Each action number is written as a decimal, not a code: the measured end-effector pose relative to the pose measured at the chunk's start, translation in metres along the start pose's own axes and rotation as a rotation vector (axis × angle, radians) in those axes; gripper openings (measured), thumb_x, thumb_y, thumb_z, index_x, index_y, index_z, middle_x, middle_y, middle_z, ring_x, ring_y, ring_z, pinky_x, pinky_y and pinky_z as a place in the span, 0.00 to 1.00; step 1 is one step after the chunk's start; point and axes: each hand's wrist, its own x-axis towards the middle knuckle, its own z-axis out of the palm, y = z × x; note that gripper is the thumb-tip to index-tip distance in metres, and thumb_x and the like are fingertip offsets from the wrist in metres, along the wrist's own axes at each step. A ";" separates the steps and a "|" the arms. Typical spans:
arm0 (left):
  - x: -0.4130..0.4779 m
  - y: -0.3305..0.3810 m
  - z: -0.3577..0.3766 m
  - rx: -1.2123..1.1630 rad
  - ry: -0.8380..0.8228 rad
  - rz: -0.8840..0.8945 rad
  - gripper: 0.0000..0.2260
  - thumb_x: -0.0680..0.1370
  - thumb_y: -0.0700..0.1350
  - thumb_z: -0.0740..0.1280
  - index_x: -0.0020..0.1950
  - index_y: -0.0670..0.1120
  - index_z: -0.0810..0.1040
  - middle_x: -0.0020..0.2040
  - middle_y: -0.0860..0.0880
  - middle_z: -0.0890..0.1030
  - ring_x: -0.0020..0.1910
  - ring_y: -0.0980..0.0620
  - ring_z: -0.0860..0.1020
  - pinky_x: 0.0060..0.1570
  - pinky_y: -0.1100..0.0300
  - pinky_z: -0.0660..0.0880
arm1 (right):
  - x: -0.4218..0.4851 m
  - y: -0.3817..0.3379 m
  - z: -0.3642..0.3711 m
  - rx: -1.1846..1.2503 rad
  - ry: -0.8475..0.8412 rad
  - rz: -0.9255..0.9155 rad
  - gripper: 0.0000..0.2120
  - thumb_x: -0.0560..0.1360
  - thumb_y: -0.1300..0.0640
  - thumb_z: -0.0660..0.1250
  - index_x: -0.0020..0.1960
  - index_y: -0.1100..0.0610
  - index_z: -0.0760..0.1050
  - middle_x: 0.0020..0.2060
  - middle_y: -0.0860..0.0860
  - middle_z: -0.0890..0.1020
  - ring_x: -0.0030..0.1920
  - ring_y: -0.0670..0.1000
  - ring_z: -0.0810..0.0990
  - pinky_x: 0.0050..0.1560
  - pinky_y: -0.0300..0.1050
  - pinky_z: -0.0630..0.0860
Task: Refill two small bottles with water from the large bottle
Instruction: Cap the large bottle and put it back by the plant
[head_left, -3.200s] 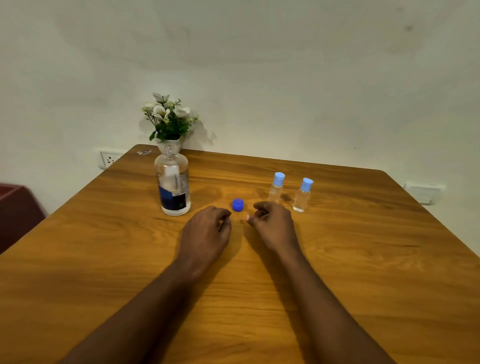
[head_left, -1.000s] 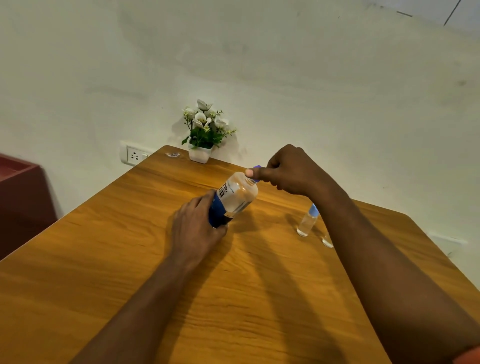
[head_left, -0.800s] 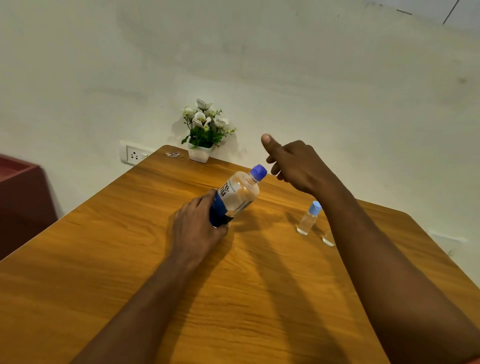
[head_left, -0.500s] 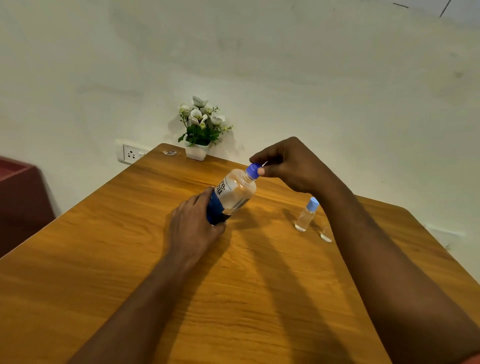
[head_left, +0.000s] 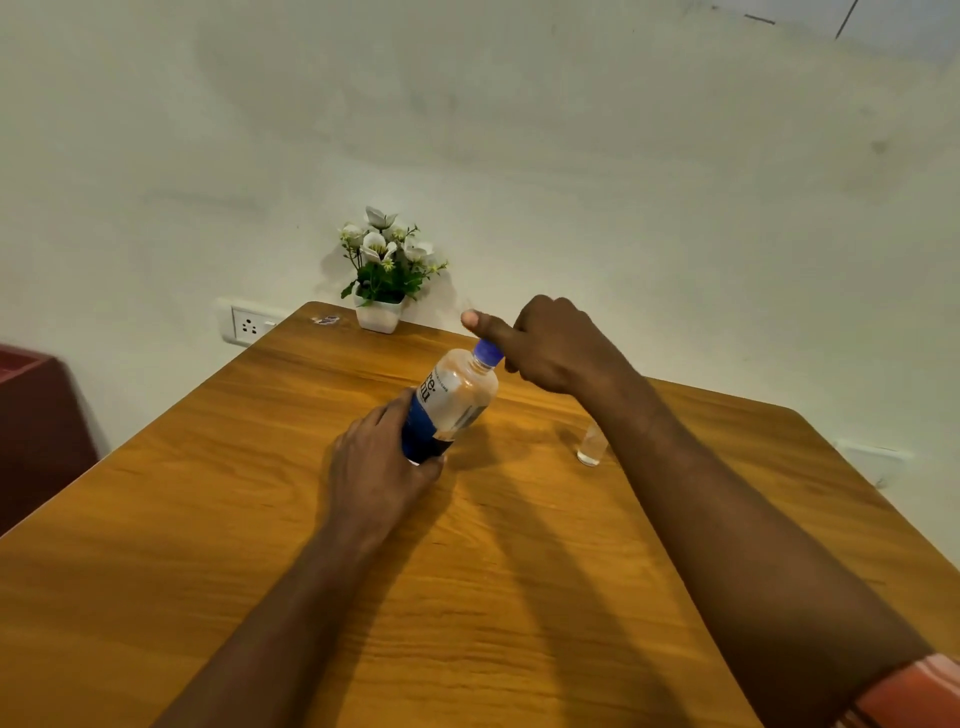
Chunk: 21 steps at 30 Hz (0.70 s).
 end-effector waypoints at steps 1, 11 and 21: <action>0.000 0.001 0.000 -0.009 -0.005 0.002 0.37 0.68 0.53 0.75 0.73 0.50 0.62 0.65 0.50 0.75 0.64 0.49 0.72 0.63 0.47 0.71 | 0.000 0.000 -0.002 0.023 0.022 0.019 0.38 0.73 0.28 0.53 0.41 0.63 0.81 0.37 0.57 0.84 0.38 0.55 0.82 0.48 0.53 0.79; 0.001 0.000 0.002 -0.030 -0.003 -0.011 0.37 0.67 0.52 0.76 0.73 0.50 0.63 0.64 0.50 0.76 0.63 0.49 0.73 0.62 0.47 0.72 | 0.002 0.007 -0.027 0.194 -0.149 -0.274 0.14 0.73 0.68 0.69 0.58 0.60 0.81 0.55 0.55 0.84 0.47 0.46 0.79 0.47 0.34 0.74; 0.000 -0.001 0.004 -0.057 0.011 -0.027 0.37 0.67 0.52 0.77 0.72 0.51 0.63 0.64 0.50 0.76 0.63 0.49 0.73 0.63 0.46 0.72 | 0.011 -0.004 -0.027 0.063 -0.166 -0.234 0.12 0.74 0.56 0.71 0.55 0.60 0.82 0.48 0.55 0.85 0.41 0.47 0.80 0.42 0.39 0.73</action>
